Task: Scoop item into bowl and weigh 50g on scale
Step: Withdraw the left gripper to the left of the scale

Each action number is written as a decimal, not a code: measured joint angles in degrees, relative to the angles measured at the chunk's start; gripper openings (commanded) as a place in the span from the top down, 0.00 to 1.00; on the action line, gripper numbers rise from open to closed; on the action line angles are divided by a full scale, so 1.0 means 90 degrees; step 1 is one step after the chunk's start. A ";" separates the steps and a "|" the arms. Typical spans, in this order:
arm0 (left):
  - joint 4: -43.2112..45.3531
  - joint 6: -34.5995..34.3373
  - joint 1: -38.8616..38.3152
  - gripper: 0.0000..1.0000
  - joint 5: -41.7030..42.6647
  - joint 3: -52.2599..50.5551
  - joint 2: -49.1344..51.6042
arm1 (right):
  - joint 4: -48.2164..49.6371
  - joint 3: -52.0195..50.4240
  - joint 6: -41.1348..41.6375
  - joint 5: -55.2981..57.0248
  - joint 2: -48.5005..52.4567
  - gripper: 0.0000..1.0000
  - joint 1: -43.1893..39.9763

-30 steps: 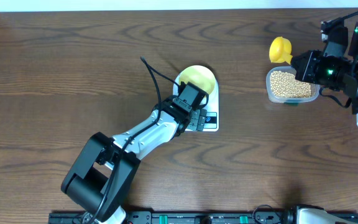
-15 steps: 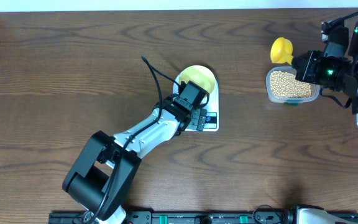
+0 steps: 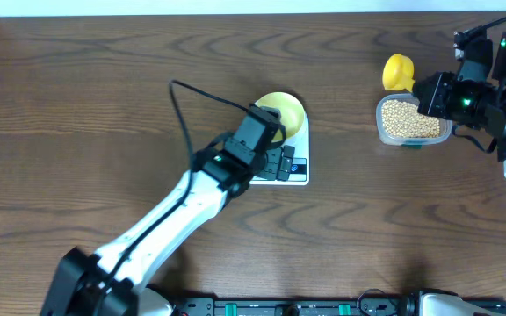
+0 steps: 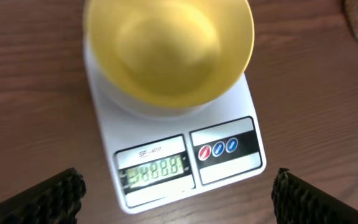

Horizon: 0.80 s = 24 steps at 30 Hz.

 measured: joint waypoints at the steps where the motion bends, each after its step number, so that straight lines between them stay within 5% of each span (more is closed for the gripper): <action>1: -0.0124 0.0007 0.0078 0.02 0.0027 0.0000 -0.0143 | -0.0034 0.0000 0.0000 -0.0002 0.0000 0.99 0.0000; 11: -0.1841 0.0010 0.1688 0.02 0.0248 0.0000 -0.0794 | -0.0231 -0.0002 -0.0194 0.0053 0.0000 0.99 -0.0206; 24: -0.1945 0.0010 0.2256 0.02 0.0437 0.0000 -0.0794 | -0.0058 -0.0002 -0.0240 0.0884 0.0000 0.99 -0.0413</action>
